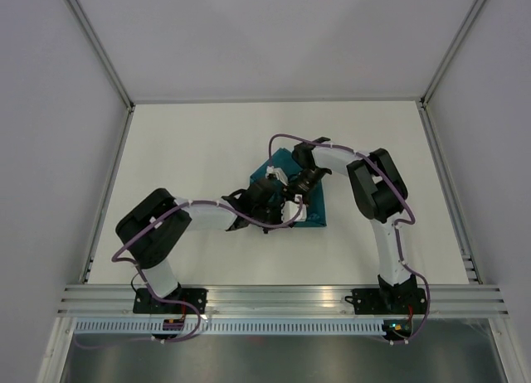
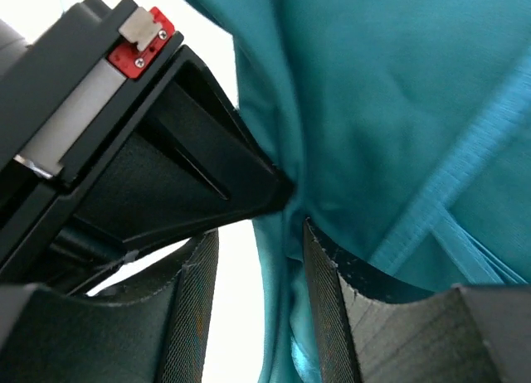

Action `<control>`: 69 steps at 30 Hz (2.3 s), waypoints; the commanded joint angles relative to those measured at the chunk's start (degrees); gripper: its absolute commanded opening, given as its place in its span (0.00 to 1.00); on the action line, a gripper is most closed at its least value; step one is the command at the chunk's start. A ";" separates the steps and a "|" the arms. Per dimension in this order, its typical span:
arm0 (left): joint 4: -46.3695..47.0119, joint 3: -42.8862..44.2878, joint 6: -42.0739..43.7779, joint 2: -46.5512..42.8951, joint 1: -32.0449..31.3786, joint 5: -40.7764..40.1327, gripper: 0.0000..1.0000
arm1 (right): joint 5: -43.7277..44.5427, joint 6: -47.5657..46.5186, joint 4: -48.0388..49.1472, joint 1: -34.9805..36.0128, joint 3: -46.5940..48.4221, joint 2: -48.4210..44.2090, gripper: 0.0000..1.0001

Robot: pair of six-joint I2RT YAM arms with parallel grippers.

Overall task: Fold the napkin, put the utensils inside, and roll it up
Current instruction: Roll the napkin at the center of the board.

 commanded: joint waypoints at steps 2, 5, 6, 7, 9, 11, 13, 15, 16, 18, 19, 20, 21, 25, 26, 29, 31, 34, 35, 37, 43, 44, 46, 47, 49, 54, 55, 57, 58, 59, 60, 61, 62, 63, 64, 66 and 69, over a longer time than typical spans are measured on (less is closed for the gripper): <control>-9.72 2.89 -4.65 2.18 2.13 9.71 0.02 | 3.55 2.67 12.24 -1.88 -3.31 -5.25 0.52; -11.67 4.65 -5.71 2.97 3.71 13.23 0.02 | 3.11 6.10 16.72 -3.46 -5.68 -7.99 0.52; -12.38 5.08 -6.49 3.15 4.06 14.02 0.02 | 2.93 6.80 19.08 -4.25 -6.30 -8.69 0.52; -12.99 5.79 -6.76 3.41 4.93 15.51 0.02 | 2.67 8.11 20.15 -4.69 -7.35 -9.39 0.53; -14.57 6.67 -7.38 4.20 5.64 17.27 0.02 | 2.76 9.35 22.78 -6.00 -8.23 -11.06 0.53; -15.81 8.07 -7.73 4.90 6.70 19.21 0.02 | 2.58 11.19 24.64 -6.88 -9.46 -12.82 0.54; -18.26 10.08 -8.08 6.31 7.49 21.13 0.02 | 2.67 12.08 27.27 -8.03 -11.12 -14.05 0.54; -20.02 12.19 -8.78 8.32 8.10 22.81 0.02 | 4.33 12.87 30.77 -8.65 -12.80 -16.95 0.54; -21.77 12.99 -9.05 9.12 8.80 24.82 0.02 | 4.95 13.05 32.19 -8.73 -15.07 -19.48 0.54; -23.28 14.57 -9.84 10.53 9.60 26.59 0.02 | 6.27 13.05 35.17 -8.82 -17.10 -21.78 0.54; -24.94 16.06 -10.02 12.19 10.12 28.08 0.02 | 6.71 12.70 35.89 -8.82 -18.94 -22.92 0.54; -25.82 16.86 -10.11 12.81 10.48 28.79 0.02 | 6.89 12.35 36.59 -8.74 -19.92 -25.28 0.55; -26.53 17.65 -10.54 13.78 10.65 29.58 0.02 | 7.50 12.09 38.08 -8.74 -20.88 -26.35 0.55; -29.69 21.60 -11.42 17.21 12.06 33.09 0.02 | 10.04 9.37 40.81 -8.39 -26.76 -31.97 0.55; -30.92 22.13 -11.42 18.26 12.24 33.62 0.02 | 10.92 8.49 41.43 -8.04 -27.82 -32.86 0.55; -32.59 24.16 -11.34 20.10 12.76 34.86 0.02 | 16.02 6.37 45.20 -5.05 -33.88 -37.60 0.55; -33.30 25.04 -11.69 20.81 12.94 35.64 0.02 | 20.22 5.76 50.20 -1.45 -38.96 -41.45 0.56; -34.00 25.92 -12.04 22.04 13.20 36.70 0.02 | 22.61 5.40 54.61 2.24 -42.76 -44.11 0.57; -34.09 26.09 -12.21 22.22 13.29 36.62 0.02 | 23.66 4.62 55.05 2.86 -43.12 -44.29 0.57; -34.62 26.53 -12.39 22.66 13.47 37.14 0.02 | 24.73 4.44 56.19 4.71 -44.26 -44.90 0.57; -35.41 27.06 -12.22 23.45 14.08 37.76 0.02 | 28.24 2.94 58.31 10.15 -46.02 -43.42 0.57; -35.59 27.15 -12.22 23.63 14.08 37.67 0.02 | 28.77 2.68 58.83 11.38 -46.20 -43.24 0.57; -35.85 27.24 -12.22 23.80 14.26 38.28 0.02 | 30.26 1.80 59.36 12.70 -46.82 -43.15 0.57; -35.76 27.41 -12.13 23.89 14.17 38.29 0.02 | 30.53 1.63 59.54 13.58 -46.99 -43.24 0.57; -36.03 27.41 -12.04 24.15 14.26 38.29 0.02 | 30.88 1.62 59.10 14.55 -46.73 -42.80 0.57; -36.55 28.38 -12.04 24.95 14.35 38.46 0.02 | 31.76 1.01 58.22 16.66 -46.64 -42.01 0.57; -36.73 28.29 -11.95 25.03 14.35 38.46 0.02 | 32.54 0.66 58.31 17.01 -46.82 -41.66 0.57; -36.82 28.38 -11.95 25.12 14.35 38.55 0.02 | 32.90 0.31 58.57 17.89 -46.99 -40.70 0.57; -36.82 28.38 -11.95 25.21 14.35 38.55 0.02 | 33.16 0.22 58.75 18.07 -47.08 -40.43 0.56; -36.91 28.47 -11.95 25.21 14.35 38.55 0.02 | 33.34 0.13 59.18 18.16 -47.17 -40.08 0.56; -36.91 28.47 -11.86 25.30 14.26 38.55 0.02 | 33.60 0.13 59.53 18.25 -47.43 -39.55 0.56; -36.91 28.47 -11.86 25.30 14.35 38.64 0.02 | 33.95 -0.04 59.89 18.25 -47.52 -39.20 0.55; -36.99 28.56 -11.78 25.30 14.35 38.64 0.02 | 34.74 -0.13 60.41 18.33 -47.70 -39.02 0.55; -36.99 28.47 -11.78 25.30 14.26 38.55 0.02 | 35.01 -0.57 60.59 18.42 -47.52 -38.41 0.54; -37.17 28.56 -11.69 25.30 14.35 38.64 0.02 | 35.19 -0.66 60.68 18.42 -47.44 -38.23 0.54; -37.26 28.64 -11.69 25.30 14.26 38.64 0.02 | 35.28 -1.18 59.89 18.51 -46.65 -37.35 0.52; -37.61 28.64 -11.60 25.30 14.35 38.81 0.02 | 34.84 -1.80 57.43 18.51 -45.33 -36.39 0.48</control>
